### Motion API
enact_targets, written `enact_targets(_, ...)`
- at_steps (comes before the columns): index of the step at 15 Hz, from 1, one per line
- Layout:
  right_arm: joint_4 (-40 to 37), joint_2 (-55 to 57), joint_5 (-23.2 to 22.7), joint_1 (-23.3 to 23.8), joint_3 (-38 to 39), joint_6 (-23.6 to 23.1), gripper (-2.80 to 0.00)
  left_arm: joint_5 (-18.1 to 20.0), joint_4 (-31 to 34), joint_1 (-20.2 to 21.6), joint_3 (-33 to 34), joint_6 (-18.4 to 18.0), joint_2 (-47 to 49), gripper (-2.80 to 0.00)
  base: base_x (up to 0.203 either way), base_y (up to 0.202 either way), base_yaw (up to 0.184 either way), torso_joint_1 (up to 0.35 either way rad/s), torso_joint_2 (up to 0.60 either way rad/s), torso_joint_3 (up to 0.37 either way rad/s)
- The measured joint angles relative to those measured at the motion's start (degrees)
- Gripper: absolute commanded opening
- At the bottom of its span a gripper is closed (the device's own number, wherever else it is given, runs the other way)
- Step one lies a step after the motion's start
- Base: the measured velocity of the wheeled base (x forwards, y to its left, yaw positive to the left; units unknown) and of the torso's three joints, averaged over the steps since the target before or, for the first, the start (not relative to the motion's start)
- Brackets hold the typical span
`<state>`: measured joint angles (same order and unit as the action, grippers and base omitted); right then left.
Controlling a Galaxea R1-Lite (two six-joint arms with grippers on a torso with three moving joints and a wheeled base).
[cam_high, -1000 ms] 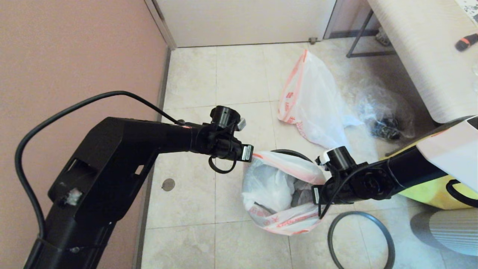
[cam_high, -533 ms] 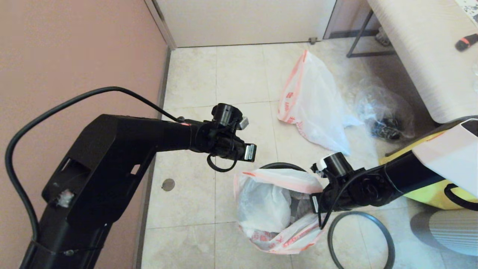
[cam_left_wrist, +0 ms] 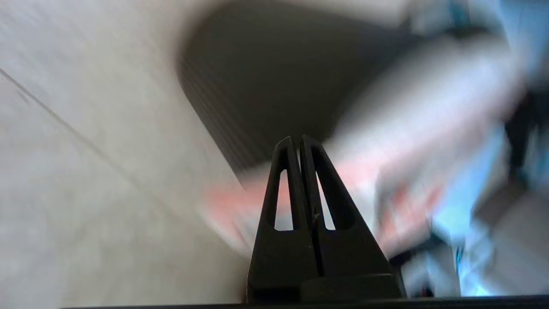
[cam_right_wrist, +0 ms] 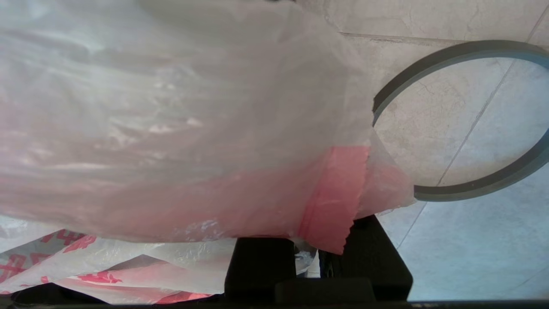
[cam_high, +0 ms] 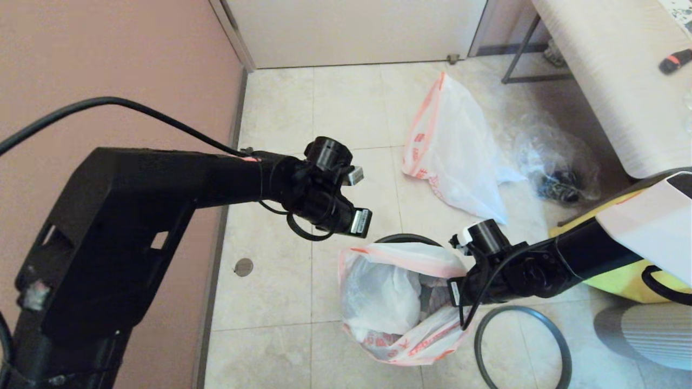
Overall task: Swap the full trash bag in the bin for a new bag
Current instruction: Put the new garbage bag on the trash can
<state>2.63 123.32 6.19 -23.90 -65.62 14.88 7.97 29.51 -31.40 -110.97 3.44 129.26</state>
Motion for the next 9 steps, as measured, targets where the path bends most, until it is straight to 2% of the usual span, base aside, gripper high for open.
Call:
enact_targets(2,0.0,0.2,0.0,0.3,-0.1,0.0,-2.8,-1.2,5.9,-1.2,0.0,-2.5,-1.4,-2.8,0.0,0.0,0.0,0.0,0.0,0.0)
enact_targets(4,0.1,0.2,0.0,0.3,-0.2,0.1,-2.8,-4.6,10.8,-1.9,0.0,-6.1,-1.9,-2.8,0.0,0.0,0.0,0.0,0.0,0.0)
enact_targets(5,0.1,0.3,0.0,0.4,-0.3,0.0,-2.8,-5.6,11.7,-2.5,0.0,-6.6,-1.9,-2.8,0.0,0.0,0.0,0.0,0.0,0.0)
enact_targets(9,0.1,0.5,0.0,0.5,-0.4,0.1,-2.8,-5.2,13.3,-5.1,0.1,-6.6,-1.3,-2.8,0.0,0.0,0.0,0.0,0.0,0.0)
